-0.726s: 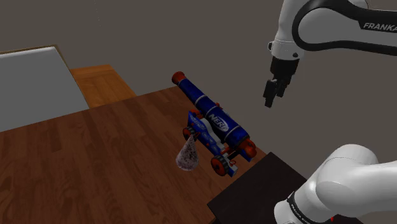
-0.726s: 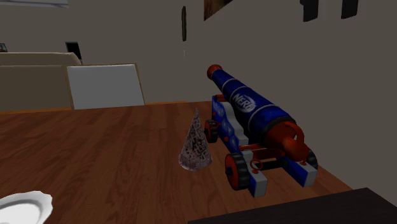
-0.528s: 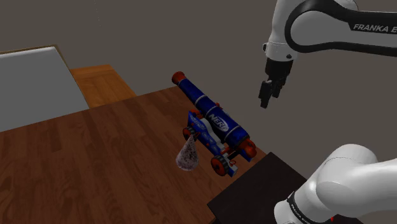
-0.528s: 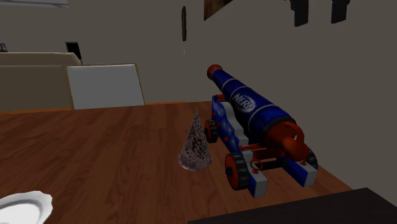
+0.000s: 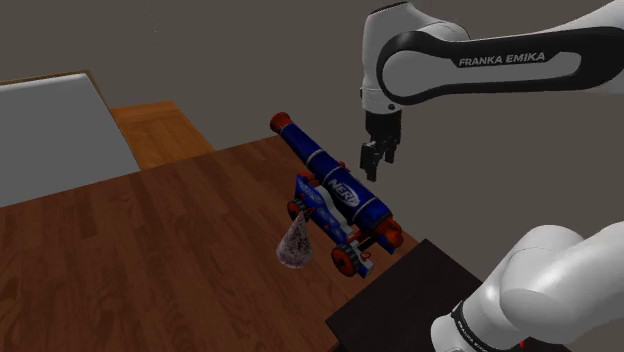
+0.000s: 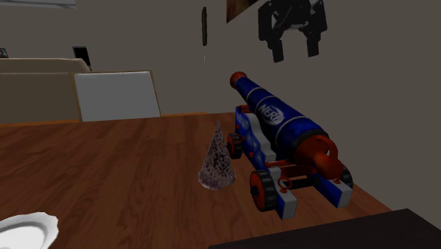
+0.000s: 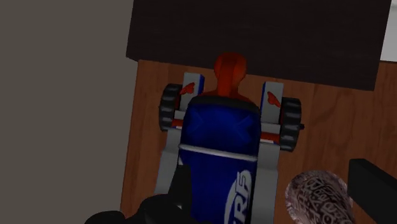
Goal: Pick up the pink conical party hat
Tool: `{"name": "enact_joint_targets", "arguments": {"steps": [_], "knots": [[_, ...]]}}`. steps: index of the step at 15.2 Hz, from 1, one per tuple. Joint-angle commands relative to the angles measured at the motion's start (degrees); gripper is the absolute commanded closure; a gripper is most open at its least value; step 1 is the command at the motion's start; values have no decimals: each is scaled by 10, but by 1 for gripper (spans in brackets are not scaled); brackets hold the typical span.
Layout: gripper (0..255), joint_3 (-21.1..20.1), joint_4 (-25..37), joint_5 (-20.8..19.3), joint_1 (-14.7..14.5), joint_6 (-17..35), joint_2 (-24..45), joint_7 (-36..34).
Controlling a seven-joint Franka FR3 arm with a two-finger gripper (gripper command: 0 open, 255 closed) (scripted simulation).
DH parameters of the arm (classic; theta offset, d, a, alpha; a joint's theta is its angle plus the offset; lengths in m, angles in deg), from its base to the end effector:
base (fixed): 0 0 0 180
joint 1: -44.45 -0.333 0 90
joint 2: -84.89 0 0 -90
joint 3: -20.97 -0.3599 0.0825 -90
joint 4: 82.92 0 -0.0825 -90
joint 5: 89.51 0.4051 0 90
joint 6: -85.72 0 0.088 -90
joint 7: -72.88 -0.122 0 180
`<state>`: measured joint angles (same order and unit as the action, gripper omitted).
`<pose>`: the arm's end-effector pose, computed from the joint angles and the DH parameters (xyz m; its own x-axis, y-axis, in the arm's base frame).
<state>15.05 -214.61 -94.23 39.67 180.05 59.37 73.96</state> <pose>0.3871 0.0681 0.5221 0.9596 0.1873 -0.2098 0.2153 -0.9692 0.1193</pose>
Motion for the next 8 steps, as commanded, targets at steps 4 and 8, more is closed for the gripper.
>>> {"name": "enact_joint_targets", "arguments": {"steps": [4,8], "knots": [[0,-33,47,-1,-17,33,109,-24],[0,-56,96,-11,-31,50,198,-43]]}}
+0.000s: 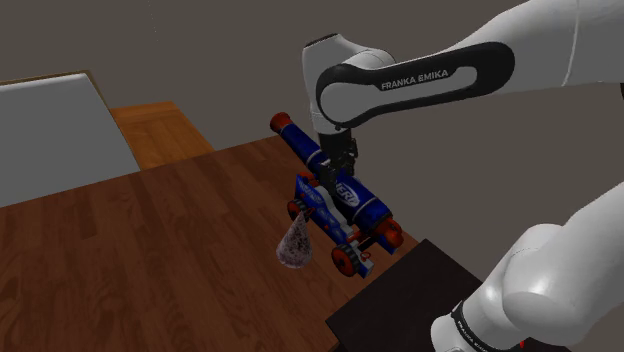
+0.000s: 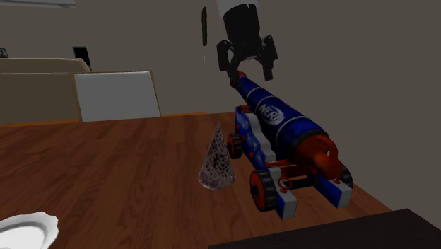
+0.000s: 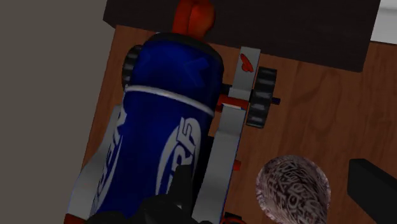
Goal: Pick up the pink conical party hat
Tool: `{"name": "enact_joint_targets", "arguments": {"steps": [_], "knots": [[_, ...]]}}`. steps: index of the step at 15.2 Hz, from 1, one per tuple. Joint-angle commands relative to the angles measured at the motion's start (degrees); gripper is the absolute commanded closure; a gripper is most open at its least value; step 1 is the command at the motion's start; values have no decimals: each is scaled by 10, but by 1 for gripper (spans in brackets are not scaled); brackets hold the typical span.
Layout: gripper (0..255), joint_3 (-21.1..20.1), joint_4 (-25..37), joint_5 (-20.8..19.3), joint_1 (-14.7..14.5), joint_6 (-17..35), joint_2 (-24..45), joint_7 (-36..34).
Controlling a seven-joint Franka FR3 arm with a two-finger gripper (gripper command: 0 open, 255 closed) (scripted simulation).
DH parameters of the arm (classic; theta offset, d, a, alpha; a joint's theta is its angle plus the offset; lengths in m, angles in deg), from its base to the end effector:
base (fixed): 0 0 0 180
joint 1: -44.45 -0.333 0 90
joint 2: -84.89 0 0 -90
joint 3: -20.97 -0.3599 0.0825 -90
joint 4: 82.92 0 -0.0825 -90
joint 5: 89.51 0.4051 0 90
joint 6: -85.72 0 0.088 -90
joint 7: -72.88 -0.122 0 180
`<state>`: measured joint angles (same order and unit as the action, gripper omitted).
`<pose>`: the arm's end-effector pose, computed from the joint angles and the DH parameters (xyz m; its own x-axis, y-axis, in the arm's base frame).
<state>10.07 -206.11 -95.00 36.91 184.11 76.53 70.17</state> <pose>0.4597 0.1452 0.4633 0.9231 0.2627 -0.2807 0.3072 -0.9431 0.1275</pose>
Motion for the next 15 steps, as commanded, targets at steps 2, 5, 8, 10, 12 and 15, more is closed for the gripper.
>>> {"name": "enact_joint_targets", "arguments": {"steps": [2,5,8,10,12,15], "knots": [[0,-16,40,-10,-11,14,72,-15],[0,-28,86,-23,-24,16,140,-29],[0,-38,138,-38,-40,14,210,-42],[0,-37,137,-40,-41,20,215,-44],[0,-37,130,-42,-42,34,222,-47],[0,-36,120,-45,-42,54,233,-51]]}}
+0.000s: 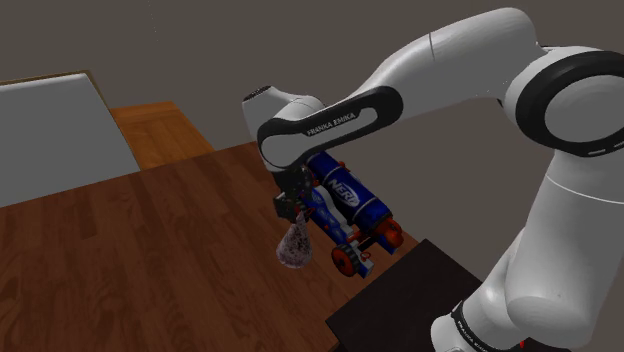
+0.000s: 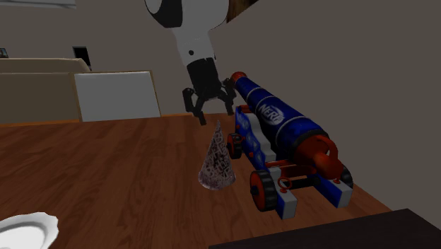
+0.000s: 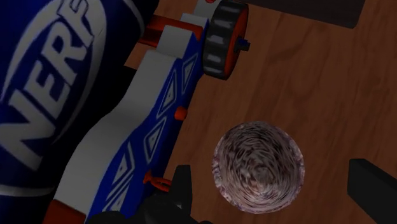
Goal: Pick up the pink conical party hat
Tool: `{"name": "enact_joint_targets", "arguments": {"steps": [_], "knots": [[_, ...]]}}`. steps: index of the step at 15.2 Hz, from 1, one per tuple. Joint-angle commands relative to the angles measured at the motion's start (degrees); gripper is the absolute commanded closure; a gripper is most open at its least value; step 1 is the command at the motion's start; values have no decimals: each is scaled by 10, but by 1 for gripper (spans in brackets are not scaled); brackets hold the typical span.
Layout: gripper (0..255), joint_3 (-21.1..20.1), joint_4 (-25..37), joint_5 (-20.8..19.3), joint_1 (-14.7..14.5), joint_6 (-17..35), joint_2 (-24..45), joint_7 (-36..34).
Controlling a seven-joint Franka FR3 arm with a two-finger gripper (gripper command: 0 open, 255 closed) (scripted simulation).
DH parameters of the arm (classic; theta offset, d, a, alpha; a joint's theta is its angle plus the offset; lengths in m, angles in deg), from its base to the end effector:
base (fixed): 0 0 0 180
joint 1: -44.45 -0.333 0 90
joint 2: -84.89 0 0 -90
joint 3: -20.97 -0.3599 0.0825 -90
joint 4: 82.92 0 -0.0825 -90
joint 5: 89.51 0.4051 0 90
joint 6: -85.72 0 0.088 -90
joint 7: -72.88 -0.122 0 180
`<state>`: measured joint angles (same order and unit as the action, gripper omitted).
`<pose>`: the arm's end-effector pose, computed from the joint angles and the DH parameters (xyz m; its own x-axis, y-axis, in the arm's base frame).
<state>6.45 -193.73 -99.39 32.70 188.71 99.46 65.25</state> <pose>0.5337 0.2380 0.3516 0.8681 0.3423 -0.3595 0.4089 -0.9037 0.1271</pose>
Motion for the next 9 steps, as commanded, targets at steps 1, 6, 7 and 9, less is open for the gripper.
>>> {"name": "enact_joint_targets", "arguments": {"steps": [1,6,7,9], "knots": [[0,1,-8,-3,0,18,10,-4],[255,1,-8,-3,-1,18,11,-4],[255,1,-8,-3,-1,18,11,-4],[255,1,-7,-3,-1,18,11,-4]]}}
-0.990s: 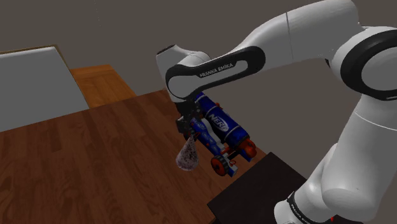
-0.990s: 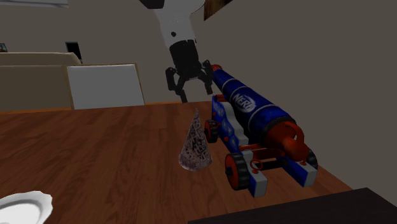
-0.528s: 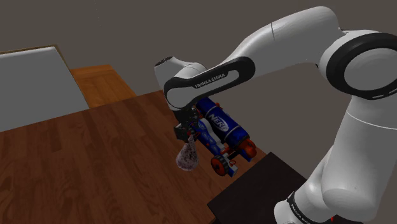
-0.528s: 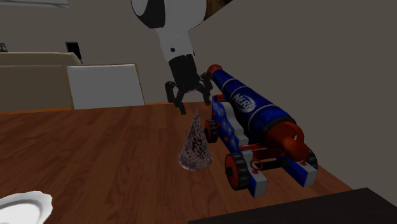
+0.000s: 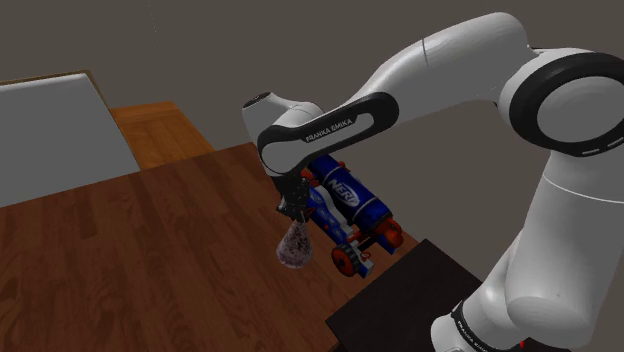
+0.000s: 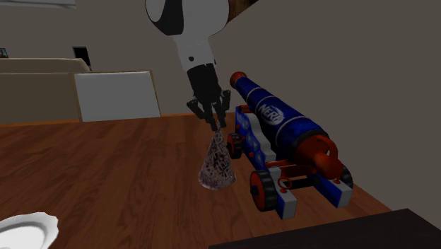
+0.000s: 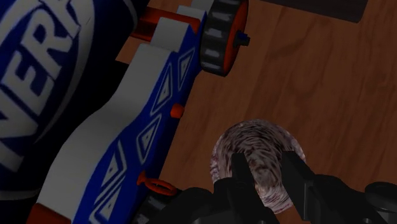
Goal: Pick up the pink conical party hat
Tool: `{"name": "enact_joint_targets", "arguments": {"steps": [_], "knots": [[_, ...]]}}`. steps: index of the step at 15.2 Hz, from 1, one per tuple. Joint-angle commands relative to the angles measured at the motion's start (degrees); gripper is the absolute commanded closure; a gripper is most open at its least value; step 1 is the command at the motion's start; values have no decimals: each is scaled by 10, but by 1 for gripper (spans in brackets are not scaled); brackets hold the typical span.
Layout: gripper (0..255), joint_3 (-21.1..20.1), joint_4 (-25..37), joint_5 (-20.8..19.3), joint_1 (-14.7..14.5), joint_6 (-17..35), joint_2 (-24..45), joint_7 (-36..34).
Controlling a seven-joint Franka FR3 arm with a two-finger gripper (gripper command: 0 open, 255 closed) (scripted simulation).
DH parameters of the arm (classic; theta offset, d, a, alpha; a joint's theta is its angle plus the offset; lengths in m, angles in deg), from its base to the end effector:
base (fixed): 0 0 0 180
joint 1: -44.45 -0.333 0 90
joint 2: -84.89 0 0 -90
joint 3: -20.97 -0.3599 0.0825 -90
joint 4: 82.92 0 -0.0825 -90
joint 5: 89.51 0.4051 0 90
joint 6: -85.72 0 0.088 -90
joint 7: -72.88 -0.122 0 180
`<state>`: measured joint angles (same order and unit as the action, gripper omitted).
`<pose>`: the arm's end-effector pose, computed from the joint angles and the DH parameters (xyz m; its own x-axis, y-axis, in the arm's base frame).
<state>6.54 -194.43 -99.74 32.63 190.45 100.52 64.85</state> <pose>0.5344 0.2384 0.3371 0.8684 0.3422 -0.3587 0.4088 -0.9037 0.1274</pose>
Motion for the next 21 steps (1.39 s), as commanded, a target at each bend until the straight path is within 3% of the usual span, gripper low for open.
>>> {"name": "enact_joint_targets", "arguments": {"steps": [1,21], "knots": [[255,0,0,0,0,0,0,0],[255,-4,55,15,2,-102,-49,19]]}}
